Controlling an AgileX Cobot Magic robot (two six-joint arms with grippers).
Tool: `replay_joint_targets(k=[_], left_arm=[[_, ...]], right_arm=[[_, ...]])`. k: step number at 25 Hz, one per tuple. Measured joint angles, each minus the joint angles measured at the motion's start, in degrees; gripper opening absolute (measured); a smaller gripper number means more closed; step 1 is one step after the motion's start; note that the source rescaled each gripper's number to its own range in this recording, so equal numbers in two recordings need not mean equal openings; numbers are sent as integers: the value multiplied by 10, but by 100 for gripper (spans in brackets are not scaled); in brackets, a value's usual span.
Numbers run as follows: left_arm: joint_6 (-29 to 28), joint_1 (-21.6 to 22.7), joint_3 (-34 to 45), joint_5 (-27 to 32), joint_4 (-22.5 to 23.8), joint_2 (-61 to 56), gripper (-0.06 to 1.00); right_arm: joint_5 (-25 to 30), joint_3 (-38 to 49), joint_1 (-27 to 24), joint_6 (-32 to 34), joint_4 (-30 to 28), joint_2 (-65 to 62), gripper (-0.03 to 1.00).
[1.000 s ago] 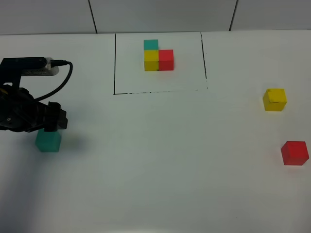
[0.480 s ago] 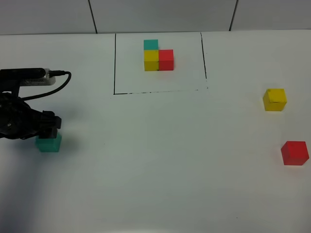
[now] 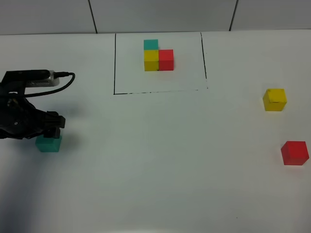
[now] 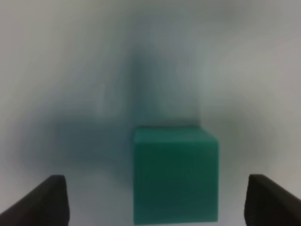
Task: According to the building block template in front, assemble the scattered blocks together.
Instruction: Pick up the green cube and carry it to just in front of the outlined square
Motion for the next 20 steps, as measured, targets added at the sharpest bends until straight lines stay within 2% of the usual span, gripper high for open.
replay_joint_targets(k=[20], left_arm=[[4,0,-12,5,-10,70,81]], right_arm=[[0,0,0,-1,0,0,82]])
